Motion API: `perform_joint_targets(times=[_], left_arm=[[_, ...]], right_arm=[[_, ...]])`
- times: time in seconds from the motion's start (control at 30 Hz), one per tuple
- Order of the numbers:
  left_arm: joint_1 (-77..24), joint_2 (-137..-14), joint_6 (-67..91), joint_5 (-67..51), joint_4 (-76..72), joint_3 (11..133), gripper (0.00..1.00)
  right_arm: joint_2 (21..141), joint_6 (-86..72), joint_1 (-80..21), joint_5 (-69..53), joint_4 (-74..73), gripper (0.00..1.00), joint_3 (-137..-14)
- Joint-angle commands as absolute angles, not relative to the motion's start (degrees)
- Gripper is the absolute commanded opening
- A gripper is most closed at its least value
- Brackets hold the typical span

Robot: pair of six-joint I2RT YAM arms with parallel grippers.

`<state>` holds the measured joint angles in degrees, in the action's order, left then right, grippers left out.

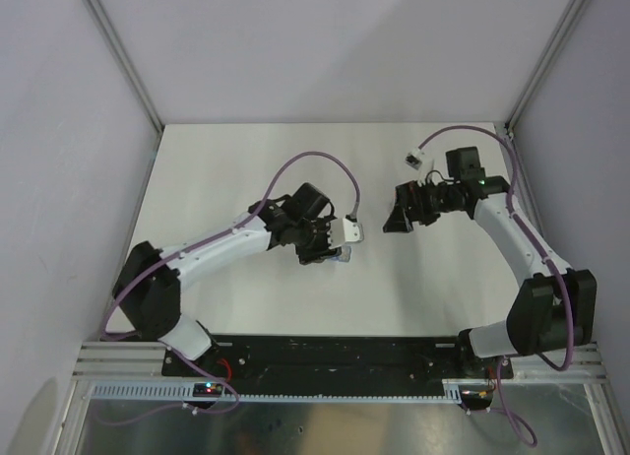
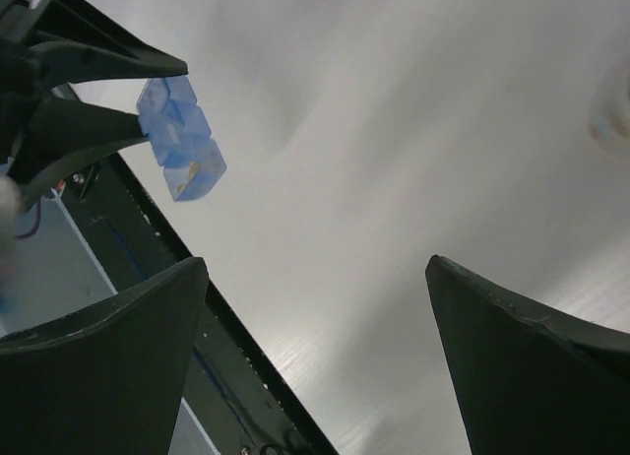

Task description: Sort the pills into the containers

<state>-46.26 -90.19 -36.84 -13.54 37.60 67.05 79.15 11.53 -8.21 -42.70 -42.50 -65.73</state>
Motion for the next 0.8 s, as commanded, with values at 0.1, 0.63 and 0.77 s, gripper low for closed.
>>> perform_joint_targets(times=[0.1,0.63,0.77], left_arm=[[-48.69,-82.87,-32.13,-15.18,40.42,68.51,0.00],[-50.99,-81.62,-28.90,-10.56,41.41,70.01,0.00],[-50.98,-81.83,-28.46,-9.95,41.40,70.50,0.00]], right_arm=[[87.80,7.17,-14.87,-48.66,-39.62,0.99,-74.49],[97.06,8.18,-22.39,-51.22,-44.48,0.95,-81.43],[96.75,9.51,-24.07,-50.72,-45.34,0.94,-80.19]])
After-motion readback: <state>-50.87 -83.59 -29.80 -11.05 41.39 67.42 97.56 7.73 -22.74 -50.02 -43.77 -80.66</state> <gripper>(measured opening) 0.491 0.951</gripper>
